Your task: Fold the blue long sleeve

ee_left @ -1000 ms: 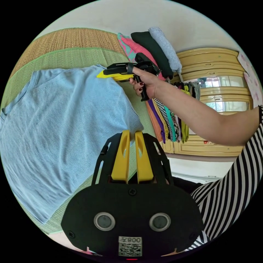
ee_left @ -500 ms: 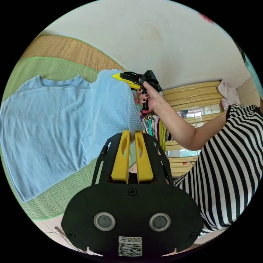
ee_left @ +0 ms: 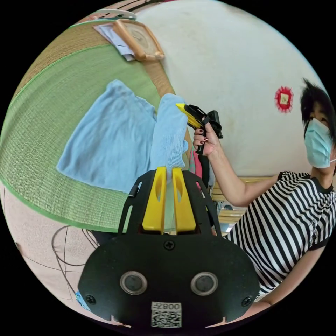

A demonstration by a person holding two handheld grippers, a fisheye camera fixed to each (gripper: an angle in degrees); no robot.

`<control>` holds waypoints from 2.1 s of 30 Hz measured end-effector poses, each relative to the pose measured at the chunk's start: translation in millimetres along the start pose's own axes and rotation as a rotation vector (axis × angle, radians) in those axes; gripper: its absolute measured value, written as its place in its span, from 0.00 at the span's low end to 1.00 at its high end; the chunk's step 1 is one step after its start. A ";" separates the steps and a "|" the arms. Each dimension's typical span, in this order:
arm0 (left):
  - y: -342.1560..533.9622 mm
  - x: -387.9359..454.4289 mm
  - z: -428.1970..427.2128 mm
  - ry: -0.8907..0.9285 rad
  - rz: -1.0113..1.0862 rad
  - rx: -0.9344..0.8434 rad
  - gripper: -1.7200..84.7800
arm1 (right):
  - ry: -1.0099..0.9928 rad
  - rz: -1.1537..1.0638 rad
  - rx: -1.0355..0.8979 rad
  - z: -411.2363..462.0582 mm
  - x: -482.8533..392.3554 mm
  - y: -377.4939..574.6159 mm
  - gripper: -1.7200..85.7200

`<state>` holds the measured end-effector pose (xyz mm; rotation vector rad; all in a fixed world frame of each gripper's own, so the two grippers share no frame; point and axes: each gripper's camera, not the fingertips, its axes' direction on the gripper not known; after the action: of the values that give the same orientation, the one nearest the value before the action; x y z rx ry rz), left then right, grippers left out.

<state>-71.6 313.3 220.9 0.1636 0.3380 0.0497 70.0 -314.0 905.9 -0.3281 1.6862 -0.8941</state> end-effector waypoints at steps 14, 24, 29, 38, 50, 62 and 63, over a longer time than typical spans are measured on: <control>10.0 -107.9 -162.8 -0.026 -0.251 0.112 0.06 | 0.180 -0.003 -0.174 203.4 -49.1 -116.6 0.09; 36.5 -119.5 -247.5 -0.094 -0.321 0.186 0.05 | 0.149 -0.117 -0.209 269.7 -77.2 -153.8 0.07; 28.0 -94.1 -270.6 -0.093 -0.192 0.208 0.03 | 0.215 -0.166 -0.188 290.8 -82.8 -163.3 0.04; 14.0 -97.5 -263.8 -0.440 -0.155 -0.020 0.02 | 0.411 -0.357 -0.310 366.9 -90.1 -182.5 0.02; 22.8 -92.0 -294.7 -0.462 -0.180 0.000 0.02 | 0.488 -0.395 -0.321 385.3 -86.9 -171.5 0.02; 17.6 -99.5 -306.4 -0.531 -0.134 0.001 0.02 | 0.252 -0.282 -0.363 325.9 -39.1 -21.2 0.02; 17.2 -103.6 -305.6 -0.540 -0.133 -0.005 0.02 | 0.275 -0.265 -0.433 335.8 -28.3 -1.5 0.02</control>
<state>-271.6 368.6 -26.8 0.1435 -0.1907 -0.1248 387.4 -427.2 904.0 -0.7634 2.1270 -0.7826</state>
